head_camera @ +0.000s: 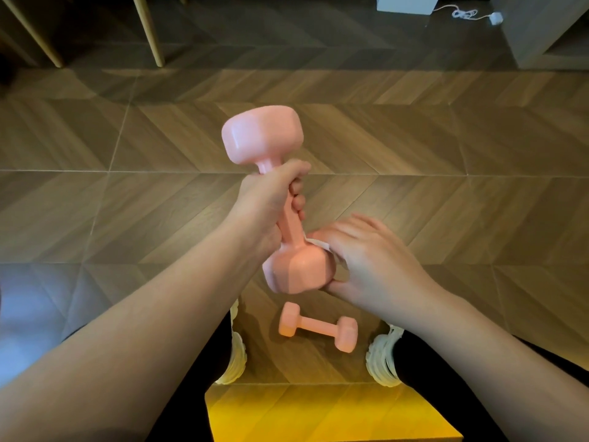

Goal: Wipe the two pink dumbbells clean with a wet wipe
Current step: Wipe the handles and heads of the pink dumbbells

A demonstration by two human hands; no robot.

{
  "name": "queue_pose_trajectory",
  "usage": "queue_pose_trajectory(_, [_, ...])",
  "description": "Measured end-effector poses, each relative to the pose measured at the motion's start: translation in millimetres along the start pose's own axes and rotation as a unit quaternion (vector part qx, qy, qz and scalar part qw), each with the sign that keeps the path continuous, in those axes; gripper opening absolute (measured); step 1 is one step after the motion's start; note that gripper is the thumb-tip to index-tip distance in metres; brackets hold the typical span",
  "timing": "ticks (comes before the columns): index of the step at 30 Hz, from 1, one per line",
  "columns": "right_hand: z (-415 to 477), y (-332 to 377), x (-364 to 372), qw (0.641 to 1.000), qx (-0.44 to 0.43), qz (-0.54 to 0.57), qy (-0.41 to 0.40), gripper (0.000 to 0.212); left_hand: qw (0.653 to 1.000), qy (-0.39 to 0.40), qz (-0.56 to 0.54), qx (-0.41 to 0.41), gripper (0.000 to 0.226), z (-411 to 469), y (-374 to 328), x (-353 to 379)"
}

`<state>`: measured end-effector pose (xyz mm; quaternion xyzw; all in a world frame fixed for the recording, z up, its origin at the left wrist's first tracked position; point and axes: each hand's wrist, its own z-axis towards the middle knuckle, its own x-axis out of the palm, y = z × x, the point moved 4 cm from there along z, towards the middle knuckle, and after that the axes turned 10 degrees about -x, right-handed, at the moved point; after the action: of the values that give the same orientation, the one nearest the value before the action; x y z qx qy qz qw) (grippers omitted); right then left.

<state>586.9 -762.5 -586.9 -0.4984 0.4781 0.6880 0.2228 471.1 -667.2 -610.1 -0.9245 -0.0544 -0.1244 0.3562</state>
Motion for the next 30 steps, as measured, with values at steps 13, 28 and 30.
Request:
queue_pose_trajectory(13, [-1,-8,-2,1.000,-0.011,0.007,0.013,0.054,0.999,0.029,0.004,-0.017,0.033,2,2,7])
queue_pose_trajectory(28, [-2,-11,1,0.994,0.000,0.099,-0.042,0.061,0.996,0.082,-0.036,-0.026,0.034,-3,-5,8])
queue_pose_trajectory(30, [1,-12,6,0.994,0.006,0.110,-0.022,0.063,0.993,0.099,-0.053,-0.022,0.033,-5,-6,11])
